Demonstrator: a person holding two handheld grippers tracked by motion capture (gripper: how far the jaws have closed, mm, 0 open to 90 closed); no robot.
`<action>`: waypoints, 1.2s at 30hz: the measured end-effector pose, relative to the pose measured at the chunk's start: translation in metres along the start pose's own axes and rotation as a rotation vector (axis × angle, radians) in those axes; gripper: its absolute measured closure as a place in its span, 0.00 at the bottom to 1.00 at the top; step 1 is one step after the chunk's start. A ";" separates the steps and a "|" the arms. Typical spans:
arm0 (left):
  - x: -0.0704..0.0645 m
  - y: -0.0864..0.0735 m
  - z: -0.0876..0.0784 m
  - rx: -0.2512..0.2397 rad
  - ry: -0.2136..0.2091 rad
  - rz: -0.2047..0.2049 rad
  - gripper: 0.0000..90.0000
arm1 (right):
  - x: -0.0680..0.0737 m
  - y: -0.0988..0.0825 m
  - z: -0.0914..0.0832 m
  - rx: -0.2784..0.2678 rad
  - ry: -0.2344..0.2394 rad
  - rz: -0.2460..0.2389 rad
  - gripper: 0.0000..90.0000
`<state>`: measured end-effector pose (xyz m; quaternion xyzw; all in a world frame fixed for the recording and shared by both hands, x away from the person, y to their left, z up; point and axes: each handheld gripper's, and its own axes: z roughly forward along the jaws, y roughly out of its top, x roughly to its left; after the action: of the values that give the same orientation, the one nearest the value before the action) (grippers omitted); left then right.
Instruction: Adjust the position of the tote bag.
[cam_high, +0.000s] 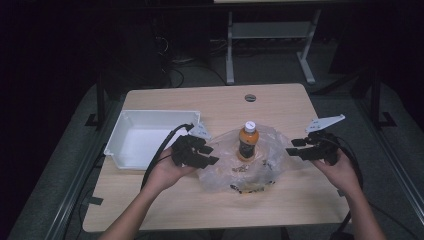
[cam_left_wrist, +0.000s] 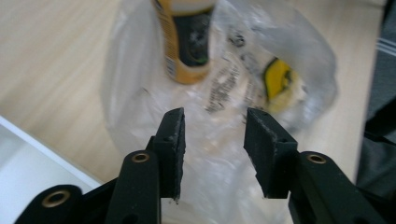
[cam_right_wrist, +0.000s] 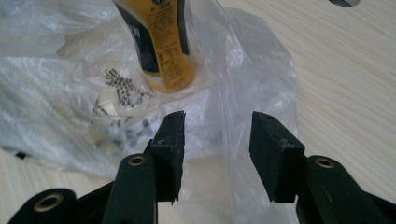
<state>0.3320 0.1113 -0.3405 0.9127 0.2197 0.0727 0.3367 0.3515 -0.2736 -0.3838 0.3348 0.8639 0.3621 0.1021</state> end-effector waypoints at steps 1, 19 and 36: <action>0.003 0.003 0.001 0.004 0.011 -0.001 0.62 | -0.001 0.003 0.003 0.001 0.002 0.000 0.61; 0.045 0.016 0.040 0.115 0.068 -0.106 0.61 | -0.017 0.031 0.046 0.066 0.004 -0.009 0.63; 0.044 0.005 0.073 0.256 0.169 -0.070 1.00 | -0.024 0.033 0.079 0.152 0.032 -0.002 1.00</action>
<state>0.3940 0.0849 -0.3937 0.9306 0.2863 0.1092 0.2004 0.4190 -0.2286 -0.4189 0.3352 0.8907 0.3005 0.0630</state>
